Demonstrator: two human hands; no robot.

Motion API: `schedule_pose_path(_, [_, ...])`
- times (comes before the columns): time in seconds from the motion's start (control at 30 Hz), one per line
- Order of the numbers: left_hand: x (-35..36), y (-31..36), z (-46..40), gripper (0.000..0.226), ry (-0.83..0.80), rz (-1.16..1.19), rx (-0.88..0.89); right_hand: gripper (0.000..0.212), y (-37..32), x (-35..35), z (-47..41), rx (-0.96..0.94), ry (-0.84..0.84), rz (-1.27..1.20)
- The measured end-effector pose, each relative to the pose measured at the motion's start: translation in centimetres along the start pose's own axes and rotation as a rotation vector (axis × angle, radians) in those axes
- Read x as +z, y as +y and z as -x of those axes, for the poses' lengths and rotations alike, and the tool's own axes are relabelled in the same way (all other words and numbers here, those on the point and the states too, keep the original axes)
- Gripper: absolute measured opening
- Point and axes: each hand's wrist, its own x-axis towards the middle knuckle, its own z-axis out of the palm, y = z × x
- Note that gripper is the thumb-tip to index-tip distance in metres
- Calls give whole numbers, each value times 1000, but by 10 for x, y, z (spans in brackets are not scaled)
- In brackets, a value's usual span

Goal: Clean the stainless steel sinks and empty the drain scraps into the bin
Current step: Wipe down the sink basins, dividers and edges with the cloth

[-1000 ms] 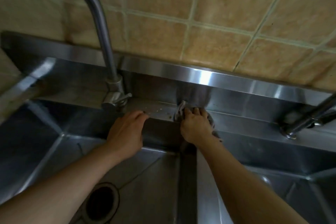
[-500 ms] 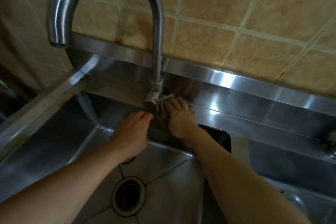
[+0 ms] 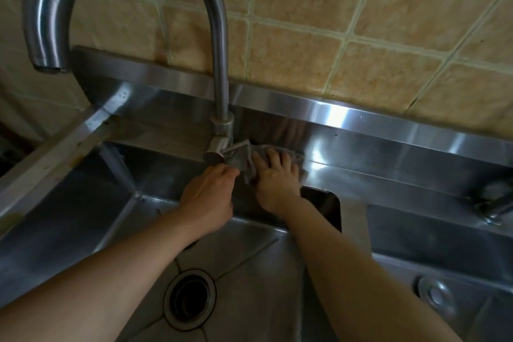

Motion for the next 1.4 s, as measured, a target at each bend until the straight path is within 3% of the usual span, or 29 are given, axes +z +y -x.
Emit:
schedule_pose_path(0.2, [7,26,-12,54,-18,-48,-3,56,51,-8,10,-47,19,-76])
schedule_pose_path(0.33, [22,63,-29,60,-35,-59,72,60,107,-23,44,76,7,-104])
schedule_pose_path(0.43, [38,91,-44,58,-41,-59,158,56,150,-29,63,253,91,-227])
schedule_pose_path(0.53, [49,111,-56,51,-63,-69,227,66,192,-29,88,348,46,-79])
schedule_pose_path(0.6, [55,121,-62,47,-81,-81,227,61,224,-23,106,441,23,-26])
schedule_pose_path(0.73, [60,124,-67,47,-96,-89,201,64,259,-19,125,631,122,-19])
schedule_pose_path(0.87, [60,126,-73,49,-133,-80,198,17,264,-29,128,805,443,-391])
schedule_pose_path(0.93, [61,127,-74,50,-141,-107,207,16,265,-35,133,838,748,-597])
schedule_pose_path(1.0, [61,129,-76,50,-154,-142,205,15,262,-51,136,809,1010,-604])
schedule_pose_path(1.1, [61,127,-78,52,-145,-154,210,17,257,-76,120,801,1148,-717])
schedule_pose_path(1.17, [62,127,-80,53,-137,-142,211,23,261,-81,102,894,1143,-750])
schedule_pose_path(1.27, [64,128,-83,51,-142,-112,201,35,253,-69,86,1040,941,-770])
schedule_pose_path(1.4, [64,127,-88,47,-144,-102,207,38,204,-40,61,943,803,-769])
